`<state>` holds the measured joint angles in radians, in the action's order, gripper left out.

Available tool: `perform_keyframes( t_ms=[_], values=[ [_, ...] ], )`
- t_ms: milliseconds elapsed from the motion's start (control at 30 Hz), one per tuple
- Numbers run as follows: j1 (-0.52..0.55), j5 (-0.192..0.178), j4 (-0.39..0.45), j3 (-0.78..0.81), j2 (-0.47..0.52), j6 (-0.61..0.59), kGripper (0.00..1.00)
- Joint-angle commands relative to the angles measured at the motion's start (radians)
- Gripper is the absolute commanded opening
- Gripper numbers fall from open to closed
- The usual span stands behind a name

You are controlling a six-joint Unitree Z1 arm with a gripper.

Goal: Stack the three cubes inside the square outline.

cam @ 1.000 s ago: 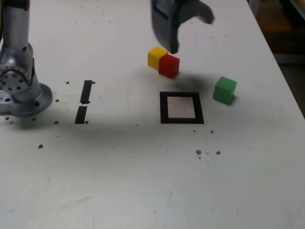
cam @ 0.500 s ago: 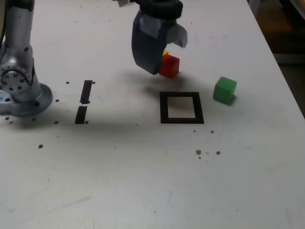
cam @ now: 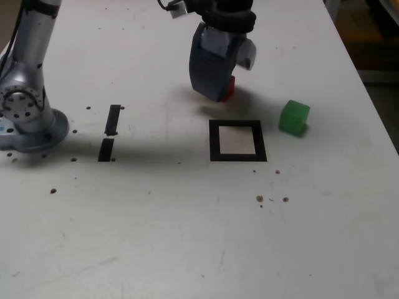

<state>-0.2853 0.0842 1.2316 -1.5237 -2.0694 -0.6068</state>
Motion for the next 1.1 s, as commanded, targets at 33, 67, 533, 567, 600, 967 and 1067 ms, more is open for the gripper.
perform_keyframes(
  t_ms=[33, 67, 533, 567, 600, 967, 1067],
  values=[
    [-0.004, 0.009, 0.002, 0.000, -0.017, 0.000, 0.84],
    [-0.005, 0.013, 0.002, 0.000, -0.022, 0.000, 0.81],
    [-0.029, -0.015, -0.026, -0.002, -0.037, 0.009, 0.60],
    [-0.031, -0.023, -0.028, -0.003, -0.036, 0.010, 0.54],
    [-0.032, -0.031, -0.031, -0.003, -0.034, 0.011, 0.48],
    [0.017, -0.048, 0.016, -0.042, 0.025, 0.040, 0.08],
    [0.056, -0.047, 0.064, -0.071, 0.050, 0.059, 0.05]
  ],
)
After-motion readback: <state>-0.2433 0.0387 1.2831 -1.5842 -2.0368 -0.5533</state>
